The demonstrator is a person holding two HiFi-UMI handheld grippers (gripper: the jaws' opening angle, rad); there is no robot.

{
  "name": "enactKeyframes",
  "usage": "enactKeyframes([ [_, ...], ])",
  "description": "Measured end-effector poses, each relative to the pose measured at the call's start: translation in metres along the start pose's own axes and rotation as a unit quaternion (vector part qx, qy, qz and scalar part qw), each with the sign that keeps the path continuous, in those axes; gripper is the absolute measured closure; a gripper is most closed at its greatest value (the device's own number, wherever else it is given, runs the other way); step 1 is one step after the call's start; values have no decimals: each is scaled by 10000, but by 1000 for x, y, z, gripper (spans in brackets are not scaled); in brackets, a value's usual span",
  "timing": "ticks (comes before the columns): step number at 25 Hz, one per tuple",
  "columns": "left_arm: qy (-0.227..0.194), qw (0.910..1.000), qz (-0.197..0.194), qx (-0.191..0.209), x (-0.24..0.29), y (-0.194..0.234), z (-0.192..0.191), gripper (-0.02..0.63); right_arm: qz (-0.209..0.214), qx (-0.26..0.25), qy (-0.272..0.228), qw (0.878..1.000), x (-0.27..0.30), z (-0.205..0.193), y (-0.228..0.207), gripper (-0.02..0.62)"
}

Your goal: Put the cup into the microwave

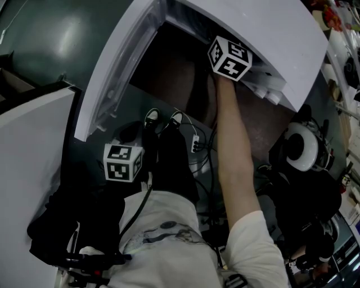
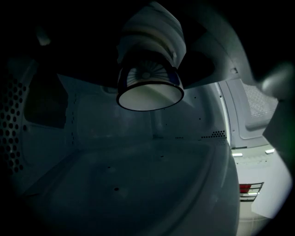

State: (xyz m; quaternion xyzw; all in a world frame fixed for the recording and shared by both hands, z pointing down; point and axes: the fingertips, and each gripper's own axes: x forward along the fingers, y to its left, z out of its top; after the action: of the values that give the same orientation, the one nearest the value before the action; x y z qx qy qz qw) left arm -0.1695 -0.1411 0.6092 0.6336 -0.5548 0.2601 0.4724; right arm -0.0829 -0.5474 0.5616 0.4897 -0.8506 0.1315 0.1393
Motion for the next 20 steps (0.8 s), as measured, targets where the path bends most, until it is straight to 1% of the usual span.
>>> enactKeyframes([
  [6,-21,9999,-103,65,0,-9,-1,606,130,124,119,9998,-8,-5,-3,186],
  [12,-155,9992,-285,239,-3,-22,6,606,150,255,263,9992,-49,-15,5,191],
  [13,-182,9989,-323,270,-5,-25,7,606,135,262,246,9993,-62,-16,9,219],
  [16,-292,9977,-456,419,-10,-35,15,606,-37,258,110,9996,-110,-15,21,364],
  [18,-404,9961,-561,545,-15,-44,23,606,-252,280,4,9993,-145,-12,27,477],
  [19,-466,9952,-614,607,-18,-48,27,606,-349,287,-34,9990,-162,-10,30,555],
  [20,-526,9942,-665,665,-21,-53,31,606,-418,291,-62,9987,-179,-9,33,594],
])
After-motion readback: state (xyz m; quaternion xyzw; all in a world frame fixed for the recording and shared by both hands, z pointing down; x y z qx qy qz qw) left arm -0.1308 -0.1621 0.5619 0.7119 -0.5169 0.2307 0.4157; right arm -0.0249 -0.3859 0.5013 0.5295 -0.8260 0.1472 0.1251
